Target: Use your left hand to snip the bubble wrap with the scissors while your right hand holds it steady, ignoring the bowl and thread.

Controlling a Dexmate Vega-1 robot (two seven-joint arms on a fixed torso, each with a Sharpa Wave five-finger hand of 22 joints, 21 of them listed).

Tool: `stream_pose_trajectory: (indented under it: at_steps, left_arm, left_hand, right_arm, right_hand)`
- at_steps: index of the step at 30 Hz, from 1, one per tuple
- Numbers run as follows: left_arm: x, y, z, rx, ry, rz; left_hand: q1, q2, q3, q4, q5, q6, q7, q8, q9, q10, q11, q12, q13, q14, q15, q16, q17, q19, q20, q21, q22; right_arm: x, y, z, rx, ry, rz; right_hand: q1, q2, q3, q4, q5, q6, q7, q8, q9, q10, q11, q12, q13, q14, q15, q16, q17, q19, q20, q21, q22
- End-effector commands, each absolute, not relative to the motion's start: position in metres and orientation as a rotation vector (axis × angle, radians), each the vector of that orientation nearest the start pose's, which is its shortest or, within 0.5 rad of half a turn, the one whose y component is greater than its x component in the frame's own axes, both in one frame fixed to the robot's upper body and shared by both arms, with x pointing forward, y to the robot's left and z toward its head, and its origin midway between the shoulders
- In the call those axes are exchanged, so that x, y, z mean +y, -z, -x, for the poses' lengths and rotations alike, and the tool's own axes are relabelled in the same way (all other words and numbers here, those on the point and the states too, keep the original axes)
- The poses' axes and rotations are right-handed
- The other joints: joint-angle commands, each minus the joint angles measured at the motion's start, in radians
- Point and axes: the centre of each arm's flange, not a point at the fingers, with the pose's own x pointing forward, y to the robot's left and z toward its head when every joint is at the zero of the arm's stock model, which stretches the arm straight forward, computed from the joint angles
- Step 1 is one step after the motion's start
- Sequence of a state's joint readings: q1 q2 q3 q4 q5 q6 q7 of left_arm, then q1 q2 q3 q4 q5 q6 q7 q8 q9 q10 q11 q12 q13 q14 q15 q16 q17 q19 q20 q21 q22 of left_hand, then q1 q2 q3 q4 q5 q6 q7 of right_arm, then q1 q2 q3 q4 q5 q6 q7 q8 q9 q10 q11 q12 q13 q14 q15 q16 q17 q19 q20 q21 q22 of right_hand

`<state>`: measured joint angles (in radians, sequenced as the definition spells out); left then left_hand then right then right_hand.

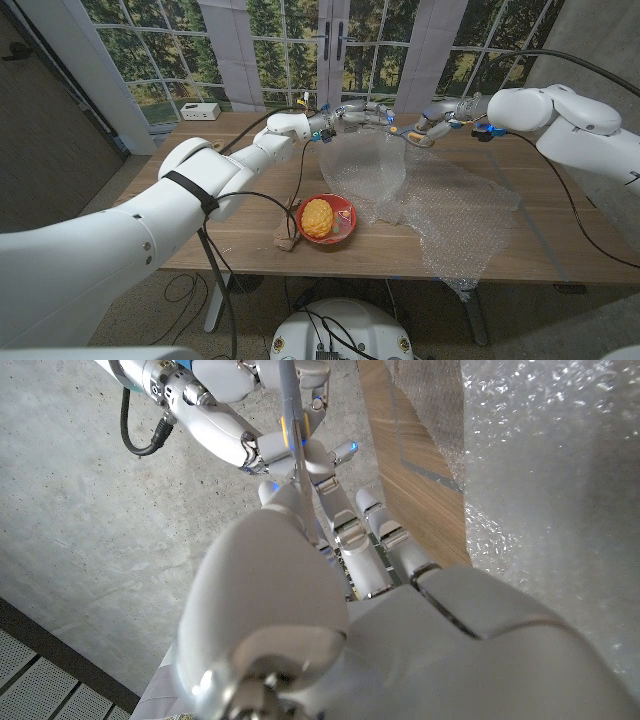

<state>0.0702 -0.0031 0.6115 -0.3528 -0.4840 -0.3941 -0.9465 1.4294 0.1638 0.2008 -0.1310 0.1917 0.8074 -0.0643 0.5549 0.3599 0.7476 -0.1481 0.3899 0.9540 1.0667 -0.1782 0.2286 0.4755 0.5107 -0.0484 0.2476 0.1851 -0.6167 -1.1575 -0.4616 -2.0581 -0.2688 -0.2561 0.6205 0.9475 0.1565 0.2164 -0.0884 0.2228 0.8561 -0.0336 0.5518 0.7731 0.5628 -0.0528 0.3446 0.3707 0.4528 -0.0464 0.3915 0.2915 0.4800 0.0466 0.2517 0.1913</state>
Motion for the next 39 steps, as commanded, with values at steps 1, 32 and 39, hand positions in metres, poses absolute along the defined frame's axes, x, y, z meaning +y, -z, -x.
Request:
stream_pose_trajectory:
  at_steps: [1, 32, 39]
  left_arm:
    - [0.037, -0.119, -0.68, -0.533, 1.112, -0.38]
    - [0.039, -0.123, -0.684, -0.524, 1.076, -0.393]
    - [0.039, -0.122, -0.685, -0.515, 1.077, -0.376]
  left_hand:
    - [0.007, 0.001, -0.004, 0.001, 0.005, 0.005, 0.0, 0.003, 0.001, 0.01, 0.001, 0.002, 0.004, 0.005, -0.065, -0.006, 0.003, 0.002, -0.061, 0.002, 0.005]
    - [0.007, 0.001, -0.002, 0.0, 0.0, 0.005, 0.003, 0.004, 0.003, 0.012, 0.001, -0.002, 0.006, 0.007, -0.065, -0.005, 0.006, 0.0, -0.057, 0.002, 0.006]
    - [0.008, 0.001, -0.001, 0.0, -0.001, 0.006, 0.004, 0.004, 0.004, 0.012, 0.002, -0.002, 0.006, 0.007, -0.065, -0.005, 0.008, -0.001, -0.056, 0.002, 0.006]
  right_arm:
    - [-0.284, -0.134, -0.523, -0.297, -0.36, 1.553]
    - [-0.326, -0.129, -0.524, -0.396, -0.422, 1.32]
    - [-0.33, -0.128, -0.524, -0.407, -0.435, 1.293]
  right_hand:
    - [-0.065, 0.048, 0.091, 0.083, -0.013, -0.242, -0.119, 0.029, 0.055, 0.098, -0.094, 0.014, 0.043, 0.025, -0.161, 0.026, 0.032, 0.014, -0.005, 0.01, 0.007]
    - [-0.006, 0.008, 0.12, -0.045, -0.007, -0.025, -0.024, 0.048, 0.107, 0.092, -0.066, 0.637, 0.742, 0.191, -0.164, 0.516, 0.823, 0.115, -0.079, 0.462, 0.371]
    - [-0.01, 0.006, 0.124, -0.046, -0.002, -0.03, -0.024, 0.045, 0.109, 0.083, -0.068, 0.641, 0.744, 0.182, -0.162, 0.504, 0.836, 0.102, -0.079, 0.476, 0.379]
